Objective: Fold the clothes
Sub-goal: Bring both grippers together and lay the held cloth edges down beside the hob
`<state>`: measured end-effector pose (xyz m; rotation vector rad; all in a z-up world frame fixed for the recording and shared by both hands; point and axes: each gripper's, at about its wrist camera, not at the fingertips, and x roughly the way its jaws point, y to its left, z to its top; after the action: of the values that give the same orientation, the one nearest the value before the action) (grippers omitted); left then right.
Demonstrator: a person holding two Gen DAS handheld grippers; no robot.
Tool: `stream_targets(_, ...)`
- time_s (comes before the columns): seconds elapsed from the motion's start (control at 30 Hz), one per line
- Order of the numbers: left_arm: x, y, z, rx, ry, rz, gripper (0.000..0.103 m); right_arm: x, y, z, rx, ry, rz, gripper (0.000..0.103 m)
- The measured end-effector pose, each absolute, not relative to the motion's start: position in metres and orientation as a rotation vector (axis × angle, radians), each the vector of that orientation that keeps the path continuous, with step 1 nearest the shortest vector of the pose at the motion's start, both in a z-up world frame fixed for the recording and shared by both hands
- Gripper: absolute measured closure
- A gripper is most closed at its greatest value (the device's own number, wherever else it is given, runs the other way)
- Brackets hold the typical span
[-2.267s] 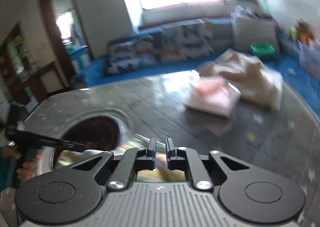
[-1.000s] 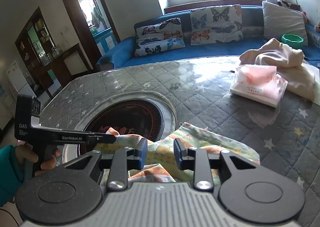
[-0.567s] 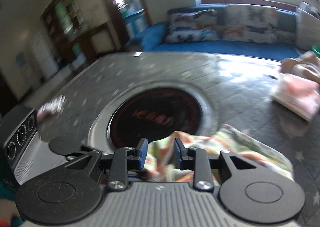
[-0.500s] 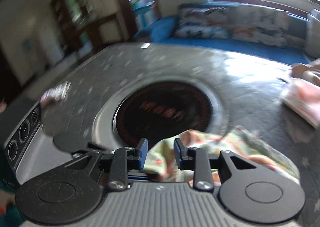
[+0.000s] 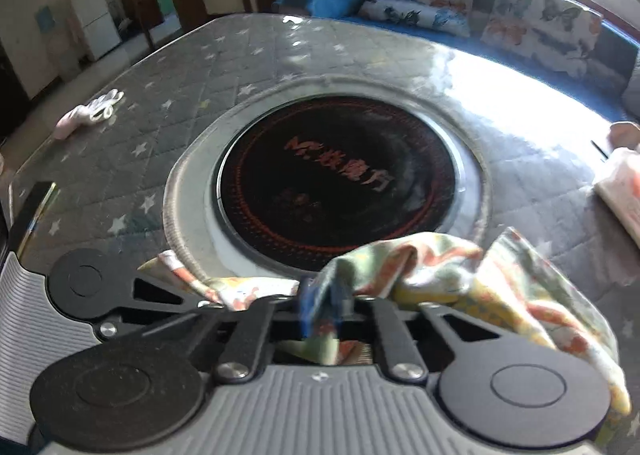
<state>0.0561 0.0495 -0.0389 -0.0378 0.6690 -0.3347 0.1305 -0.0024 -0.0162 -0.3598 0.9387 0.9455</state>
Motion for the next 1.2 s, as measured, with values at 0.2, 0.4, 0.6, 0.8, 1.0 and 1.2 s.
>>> stream_targets(0.2,0.052,0.066,-0.031,-0.084,0.659,-0.348,0.097,0.144,-0.064,0.006,-0.011,0.899,0.883,0.101)
stream_targets(0.4,0.048,0.071,-0.01,-0.082,0.596,-0.335,0.067,0.147,-0.1,0.009,0.114,0.889,0.84,0.101)
stream_targets(0.6,0.059,0.07,-0.001,-0.161,0.612,-0.348,0.056,0.148,-0.1,0.008,0.147,0.879,0.852,0.101)
stream_targets(0.8,0.075,0.076,0.0,-0.234,0.615,-0.313,0.081,0.151,-0.094,0.011,0.183,0.901,0.91,0.101)
stream_targets(1.0,0.101,0.123,-0.002,-0.303,0.619,-0.257,0.094,0.167,-0.121,0.018,0.214,0.837,0.821,0.075)
stream_targets(1.2,0.123,0.174,-0.007,-0.39,0.66,-0.247,0.094,0.202,-0.174,-0.017,0.141,0.886,0.452,0.061)
